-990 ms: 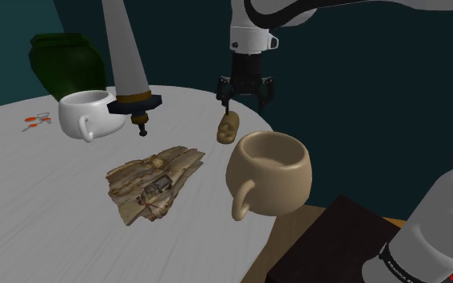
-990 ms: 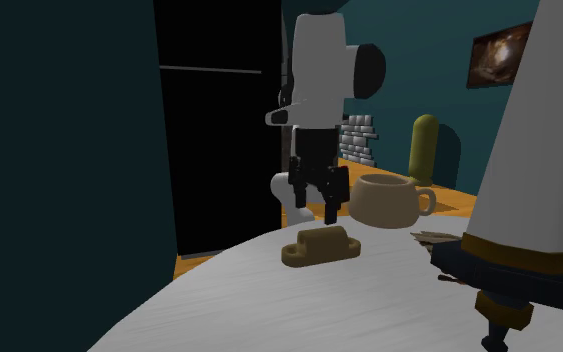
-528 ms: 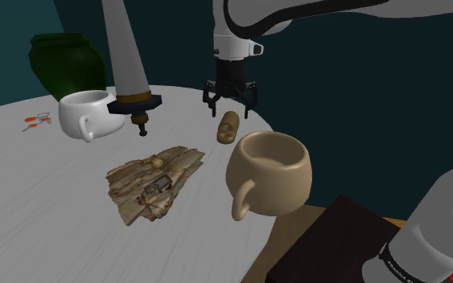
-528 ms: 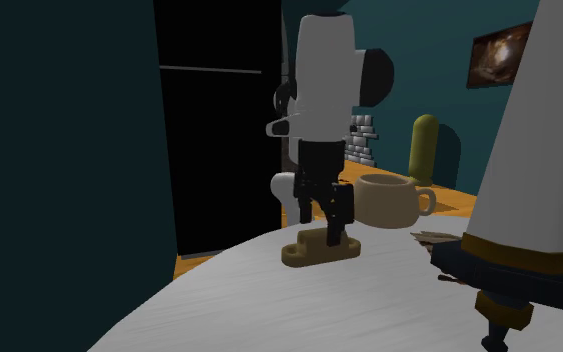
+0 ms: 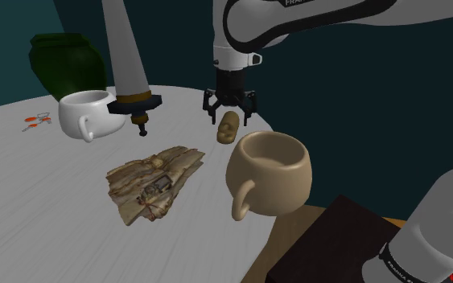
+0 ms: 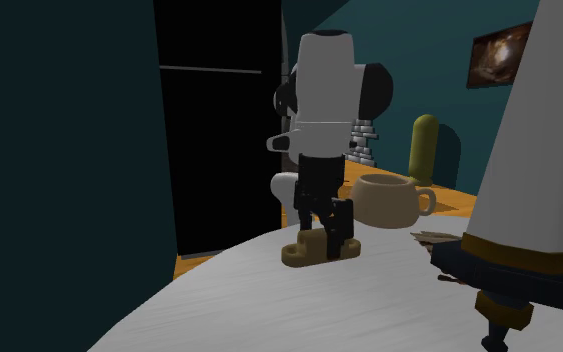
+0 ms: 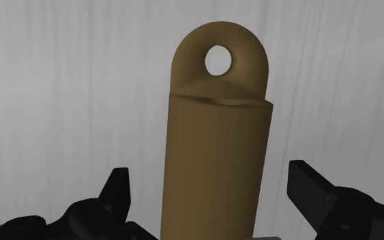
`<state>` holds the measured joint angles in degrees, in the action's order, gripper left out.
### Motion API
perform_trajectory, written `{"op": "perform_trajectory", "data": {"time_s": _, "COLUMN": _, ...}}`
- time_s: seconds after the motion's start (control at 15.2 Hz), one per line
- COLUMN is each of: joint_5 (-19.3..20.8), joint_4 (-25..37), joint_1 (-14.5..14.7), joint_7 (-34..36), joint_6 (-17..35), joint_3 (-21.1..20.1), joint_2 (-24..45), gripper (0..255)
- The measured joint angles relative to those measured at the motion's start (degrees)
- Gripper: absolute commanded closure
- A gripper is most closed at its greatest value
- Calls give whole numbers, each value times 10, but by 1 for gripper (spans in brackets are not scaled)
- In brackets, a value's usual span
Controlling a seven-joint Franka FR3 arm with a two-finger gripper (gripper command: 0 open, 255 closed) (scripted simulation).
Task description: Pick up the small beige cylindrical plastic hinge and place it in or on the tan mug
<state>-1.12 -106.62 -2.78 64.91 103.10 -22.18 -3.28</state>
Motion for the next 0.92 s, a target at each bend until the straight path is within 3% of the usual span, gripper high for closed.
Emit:
{"op": "perform_trajectory", "data": {"time_s": 0.13, "joint_5": 0, "joint_4": 0, "joint_1": 0, "joint_7": 0, "joint_6": 0, "joint_3": 0, "joint_2": 0, "gripper": 0}}
{"op": "perform_trajectory", "data": {"time_s": 0.2, "joint_5": 0, "joint_4": 0, "joint_1": 0, "joint_7": 0, "joint_6": 0, "joint_3": 0, "joint_2": 0, "gripper": 255}}
{"op": "perform_trajectory", "data": {"time_s": 0.92, "joint_5": 0, "joint_4": 2, "joint_1": 0, "joint_7": 0, "joint_6": -3, "joint_3": 0, "joint_2": 0, "gripper": 255}}
